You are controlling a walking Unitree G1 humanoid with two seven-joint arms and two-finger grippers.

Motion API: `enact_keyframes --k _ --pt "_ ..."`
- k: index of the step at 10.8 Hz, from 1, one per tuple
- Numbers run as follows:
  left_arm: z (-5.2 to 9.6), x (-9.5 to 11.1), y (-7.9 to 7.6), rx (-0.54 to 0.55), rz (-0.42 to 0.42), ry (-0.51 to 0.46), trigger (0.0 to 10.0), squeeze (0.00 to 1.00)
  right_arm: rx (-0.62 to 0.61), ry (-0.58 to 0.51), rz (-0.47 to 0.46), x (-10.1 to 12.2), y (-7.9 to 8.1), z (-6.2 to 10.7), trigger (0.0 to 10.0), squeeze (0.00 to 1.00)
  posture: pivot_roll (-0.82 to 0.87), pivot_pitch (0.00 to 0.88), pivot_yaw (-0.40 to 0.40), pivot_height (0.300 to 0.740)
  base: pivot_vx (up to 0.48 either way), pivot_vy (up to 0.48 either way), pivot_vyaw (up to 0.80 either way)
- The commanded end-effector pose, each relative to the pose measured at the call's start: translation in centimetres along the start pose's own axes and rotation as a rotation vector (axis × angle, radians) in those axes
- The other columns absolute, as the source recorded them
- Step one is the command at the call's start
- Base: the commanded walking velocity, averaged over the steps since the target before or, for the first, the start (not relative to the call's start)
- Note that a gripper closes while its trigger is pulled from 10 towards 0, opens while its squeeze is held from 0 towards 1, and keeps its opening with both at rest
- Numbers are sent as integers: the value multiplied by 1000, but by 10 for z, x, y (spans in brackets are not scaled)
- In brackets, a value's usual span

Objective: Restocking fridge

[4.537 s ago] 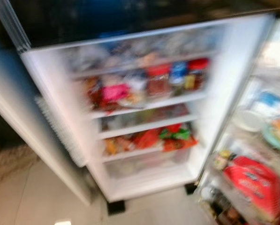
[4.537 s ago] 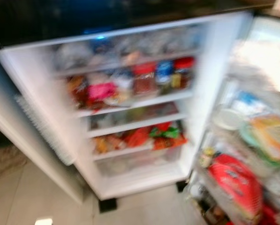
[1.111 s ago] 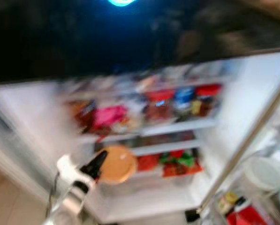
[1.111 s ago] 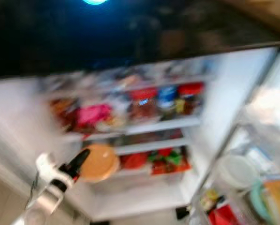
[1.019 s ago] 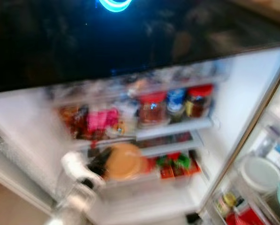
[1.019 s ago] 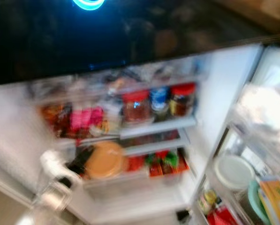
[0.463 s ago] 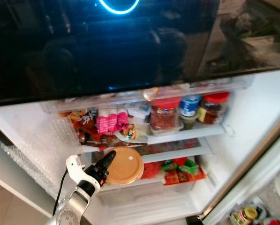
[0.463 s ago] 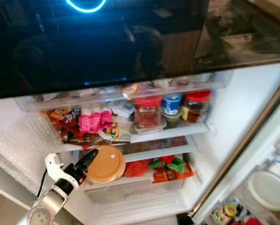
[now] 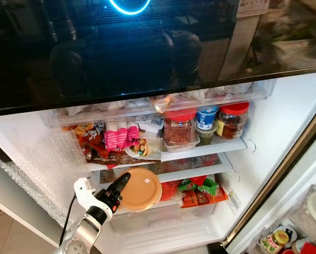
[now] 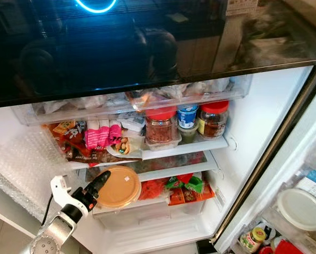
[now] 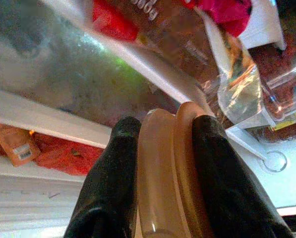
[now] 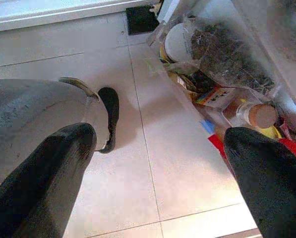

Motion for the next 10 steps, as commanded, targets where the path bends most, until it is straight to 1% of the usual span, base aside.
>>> enact_keyframes --k 1,2,3,8,10 --pt "1 3 5 5 8 -4 10000 0 -5 -10 2 2 -2 0 10000 0 -77 0 29 740 0 0 0" --pt "1 3 8 10 1 0 10000 0 -4 -12 4 2 -2 0 10000 0 -77 0 27 740 0 0 0" --pt "0 0 15 18 -10 19 10000 0 -3 -14 10 2 -3 0 10000 0 -73 0 19 740 0 0 0" --pt "-4 -2 17 5 -12 15 10000 0 -11 -19 14 2 -3 0 10000 0 -83 0 19 740 0 0 0" --pt "-5 0 16 -1 -19 14 10000 0 -1 -21 15 2 -2 0 10000 0 -85 0 20 706 0 0 0"
Point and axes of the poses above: a point about 5 cm out from each wrist's last joint towards the gripper, its own z axis pointing back from the gripper into the wrist, its own x axis along the axis of the wrist's last joint, y = z × x, the point moved 4 cm from there along -z, pointing out of the wrist towards the gripper, and after that the axes turned 12 degrees about z, right-handed, at the moved point
